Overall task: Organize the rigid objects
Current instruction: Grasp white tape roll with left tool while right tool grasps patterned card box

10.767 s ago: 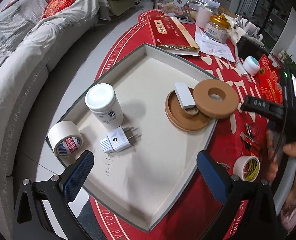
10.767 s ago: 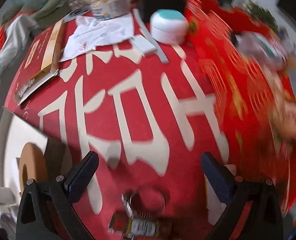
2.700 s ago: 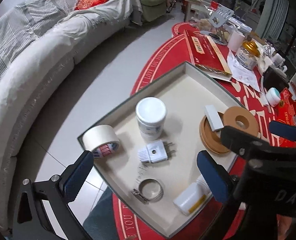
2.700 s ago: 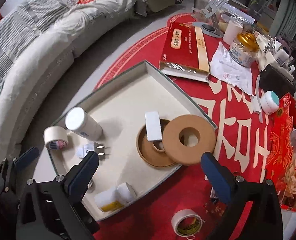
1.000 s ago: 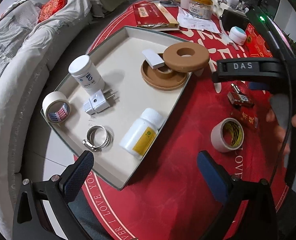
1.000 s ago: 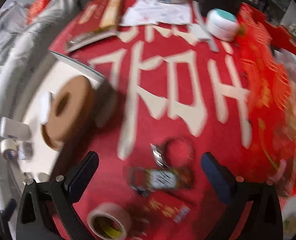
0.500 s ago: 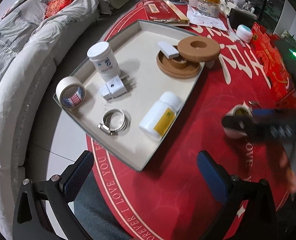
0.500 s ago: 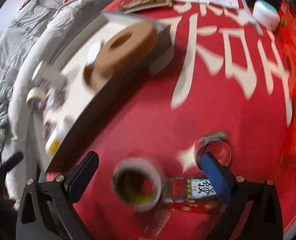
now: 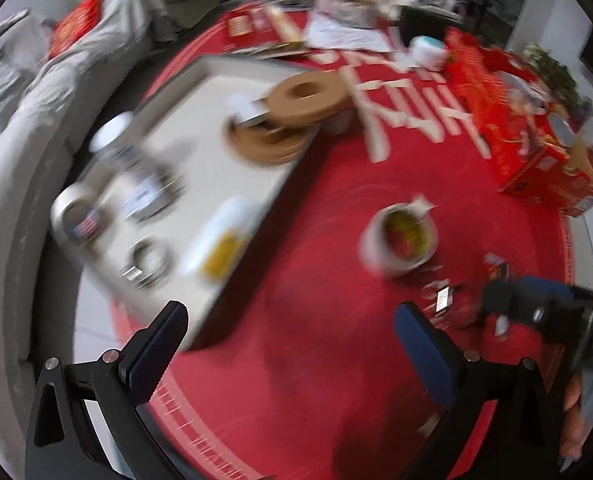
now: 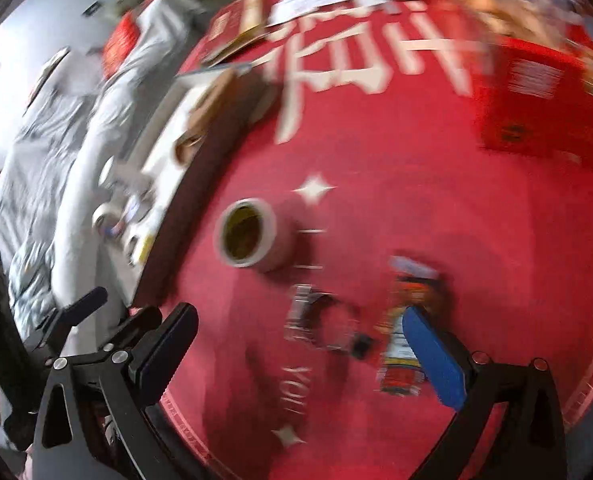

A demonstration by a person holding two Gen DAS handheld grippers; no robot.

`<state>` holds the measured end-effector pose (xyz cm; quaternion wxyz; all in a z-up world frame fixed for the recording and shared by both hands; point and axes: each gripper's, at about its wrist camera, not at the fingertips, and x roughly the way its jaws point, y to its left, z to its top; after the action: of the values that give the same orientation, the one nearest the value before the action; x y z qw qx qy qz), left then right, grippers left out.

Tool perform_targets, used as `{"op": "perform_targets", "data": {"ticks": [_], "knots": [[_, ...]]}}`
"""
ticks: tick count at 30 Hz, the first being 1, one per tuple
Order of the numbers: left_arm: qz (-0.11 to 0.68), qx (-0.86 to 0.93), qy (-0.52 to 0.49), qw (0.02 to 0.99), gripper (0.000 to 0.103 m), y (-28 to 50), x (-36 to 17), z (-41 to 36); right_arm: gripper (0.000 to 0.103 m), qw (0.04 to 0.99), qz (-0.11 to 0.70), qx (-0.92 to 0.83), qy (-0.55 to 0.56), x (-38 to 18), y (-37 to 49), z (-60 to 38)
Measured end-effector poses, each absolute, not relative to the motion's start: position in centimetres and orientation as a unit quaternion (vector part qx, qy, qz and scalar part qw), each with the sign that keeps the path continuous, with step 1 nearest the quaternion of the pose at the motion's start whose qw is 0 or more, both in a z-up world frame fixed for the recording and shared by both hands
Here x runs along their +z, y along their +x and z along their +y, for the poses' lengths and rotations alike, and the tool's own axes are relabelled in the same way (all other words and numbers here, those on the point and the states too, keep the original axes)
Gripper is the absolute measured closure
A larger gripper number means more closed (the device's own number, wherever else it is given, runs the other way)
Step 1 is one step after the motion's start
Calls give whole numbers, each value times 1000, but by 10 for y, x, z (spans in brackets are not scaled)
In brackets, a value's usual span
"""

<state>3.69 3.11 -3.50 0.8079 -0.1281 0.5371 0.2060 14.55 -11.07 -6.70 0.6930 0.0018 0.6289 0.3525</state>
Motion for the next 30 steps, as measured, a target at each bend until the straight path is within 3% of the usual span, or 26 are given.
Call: {"op": "perform_targets", "data": {"ticks": [6, 14, 18, 25, 30], "knots": [[544, 199, -118, 807, 0, 89, -53, 8, 0, 718, 628, 299, 25, -68, 162, -154], [570, 217, -114, 784, 0, 118, -82, 9, 0, 729, 652, 197, -73, -92, 166, -193], [574, 222, -126, 778, 0, 117, -92, 14, 0, 713, 645, 238, -138, -94, 152, -188], [557, 226, -161, 783, 0, 114, -96, 20, 0, 692, 491, 382, -366, -90, 122, -144], [535, 236, -162, 795, 0, 105, -96, 15, 0, 660, 523, 427, -328, -95, 143, -149]]}}
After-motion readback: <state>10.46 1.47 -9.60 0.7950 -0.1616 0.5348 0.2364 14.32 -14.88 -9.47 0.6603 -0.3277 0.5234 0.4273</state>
